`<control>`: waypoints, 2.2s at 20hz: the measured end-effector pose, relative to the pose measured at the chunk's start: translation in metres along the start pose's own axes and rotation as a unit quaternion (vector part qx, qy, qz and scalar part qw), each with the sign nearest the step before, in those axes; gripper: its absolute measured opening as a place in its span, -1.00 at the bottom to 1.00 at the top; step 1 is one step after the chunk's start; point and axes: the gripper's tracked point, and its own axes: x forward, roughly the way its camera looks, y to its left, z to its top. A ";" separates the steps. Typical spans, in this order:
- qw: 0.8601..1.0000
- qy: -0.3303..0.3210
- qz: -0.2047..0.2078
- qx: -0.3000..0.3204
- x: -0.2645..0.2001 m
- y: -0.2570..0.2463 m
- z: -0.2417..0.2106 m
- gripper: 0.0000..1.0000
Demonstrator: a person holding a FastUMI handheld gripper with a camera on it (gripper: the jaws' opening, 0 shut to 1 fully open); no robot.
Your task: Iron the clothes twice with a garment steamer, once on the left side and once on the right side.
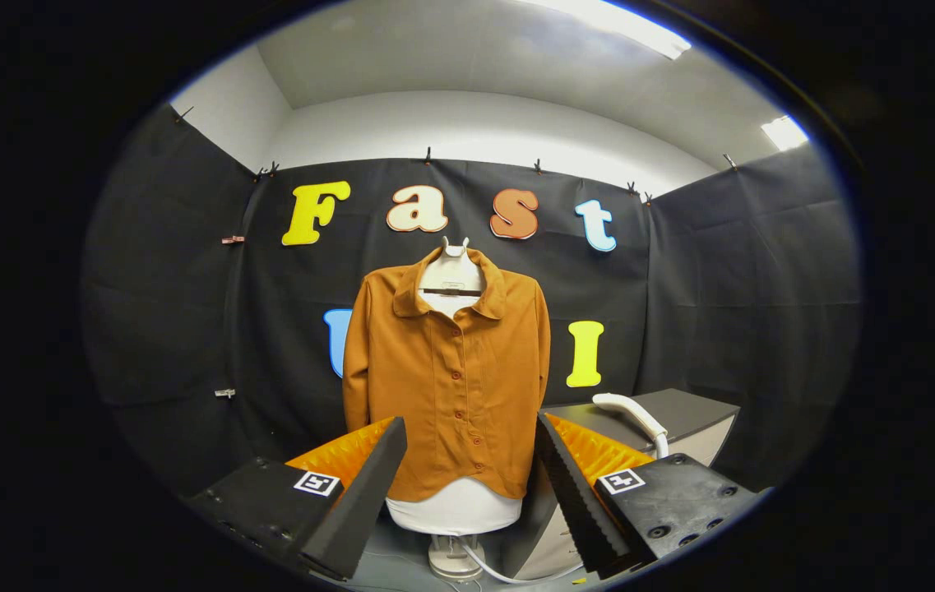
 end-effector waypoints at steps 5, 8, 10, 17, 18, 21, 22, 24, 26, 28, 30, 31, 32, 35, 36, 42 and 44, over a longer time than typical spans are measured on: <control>1.000 -0.001 -0.001 -0.001 0.002 0.005 -0.001 0.96; 1.000 0.001 -0.003 -0.004 0.007 0.008 -0.002 0.96; 1.000 0.004 -0.007 -0.004 0.009 0.008 -0.005 0.96; 0.999 0.014 -0.030 -0.001 0.020 0.003 -0.016 0.96; 0.999 0.017 -0.035 -0.001 0.022 0.000 -0.019 0.96; 0.998 0.024 -0.052 -0.002 0.032 -0.014 -0.022 0.96; 0.998 0.023 -0.056 -0.003 0.037 -0.021 -0.022 0.96; 0.998 0.022 -0.061 -0.005 0.048 -0.034 -0.025 0.96; 0.998 0.023 -0.065 -0.004 0.064 -0.052 -0.027 0.96; 0.998 0.019 -0.067 -0.002 0.086 -0.073 -0.026 0.96; 0.997 0.020 -0.070 -0.002 0.109 -0.098 -0.026 0.96; 0.997 0.020 -0.073 -0.003 0.121 -0.113 -0.025 0.96; 0.997 0.022 -0.075 -0.004 0.134 -0.127 -0.026 0.96; 0.996 0.033 -0.080 -0.005 0.167 -0.167 -0.030 0.96; 0.996 0.037 -0.082 -0.005 0.178 -0.181 -0.032 0.96; 0.992 0.073 -0.107 -0.002 0.231 -0.268 -0.065 0.96; 0.989 0.089 -0.117 0.006 0.245 -0.295 -0.080 0.96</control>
